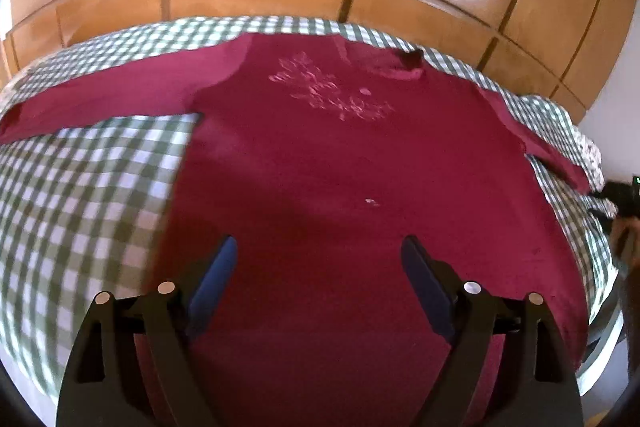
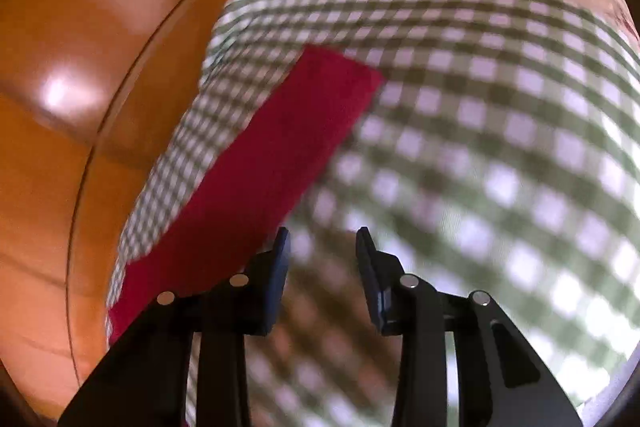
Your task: Fold small clothes
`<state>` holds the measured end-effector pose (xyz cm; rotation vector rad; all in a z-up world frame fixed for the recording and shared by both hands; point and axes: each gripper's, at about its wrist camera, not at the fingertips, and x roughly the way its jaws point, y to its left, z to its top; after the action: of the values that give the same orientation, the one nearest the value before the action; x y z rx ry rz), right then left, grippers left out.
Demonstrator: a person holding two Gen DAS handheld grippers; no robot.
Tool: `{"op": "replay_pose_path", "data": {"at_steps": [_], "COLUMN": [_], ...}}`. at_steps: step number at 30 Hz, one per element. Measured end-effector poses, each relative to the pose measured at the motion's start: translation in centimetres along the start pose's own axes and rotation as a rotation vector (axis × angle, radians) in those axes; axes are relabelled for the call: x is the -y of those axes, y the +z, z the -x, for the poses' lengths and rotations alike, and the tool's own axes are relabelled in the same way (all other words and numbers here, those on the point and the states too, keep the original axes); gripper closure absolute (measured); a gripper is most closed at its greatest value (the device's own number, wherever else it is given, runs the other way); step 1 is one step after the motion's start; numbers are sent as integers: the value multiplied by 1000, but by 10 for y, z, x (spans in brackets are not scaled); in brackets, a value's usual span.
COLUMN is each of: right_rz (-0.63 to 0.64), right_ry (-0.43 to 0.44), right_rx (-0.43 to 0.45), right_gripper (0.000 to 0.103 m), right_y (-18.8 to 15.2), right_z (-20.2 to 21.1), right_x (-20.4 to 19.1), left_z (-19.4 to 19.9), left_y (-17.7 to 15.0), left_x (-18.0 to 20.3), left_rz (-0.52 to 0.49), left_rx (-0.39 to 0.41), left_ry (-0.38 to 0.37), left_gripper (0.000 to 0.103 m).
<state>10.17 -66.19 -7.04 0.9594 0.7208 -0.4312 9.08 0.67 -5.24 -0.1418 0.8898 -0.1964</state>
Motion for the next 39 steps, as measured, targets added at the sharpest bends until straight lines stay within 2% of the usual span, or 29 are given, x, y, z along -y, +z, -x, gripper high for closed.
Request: {"op": "replay_pose_path", "data": {"at_steps": [5,6,7,10,15,17,20,25,26,31,36,38,39], "right_rz": [-15,17,58,144,164,194,276,464,497,673,814,858,862], "right_ry": [-44,-85,-128,-215,-242,-205,-94,86,120,339,480,526,555], "right_rx": [12,20,29,86,98,121,131,115,101,-21,-162,-203,-214], "right_gripper": [64,75,97,98,98,98,98,98,98,98,98,93,78], "right_y": [19,22,25,27,22,18,5,-44,-57,-153,-251,-279,-291], "right_z": [-27,-30,-31,-29,-28,-20,-3,19,21,22,12,9,9], "right_x": [-10,-15,-20,-23,-29,-44,-81,-166,-182,-275,-341,-357,-363], "left_z": [-14,-17,-19,-22,-24,-22,-19,-12,-11,-7,-8,-11,-11], "left_y": [-4,-5,-6,-8,-8,-6,-2,6,7,16,27,34,36], "left_x": [5,5,4,2,-1,-4,-9,-15,-15,-20,-30,-37,-41], "left_rz": [-21,-22,-21,-28,-27,-17,7,40,42,62,112,154,170], "left_rx": [-26,-33,-40,-43,-41,-39,-34,-9,-5,2,-13,-24,-21], "left_ry": [16,24,27,35,27,7,-27,-78,-80,-104,-144,-158,-162], "left_gripper": [20,20,20,20,20,20,20,20,17,13,13,14,16]}}
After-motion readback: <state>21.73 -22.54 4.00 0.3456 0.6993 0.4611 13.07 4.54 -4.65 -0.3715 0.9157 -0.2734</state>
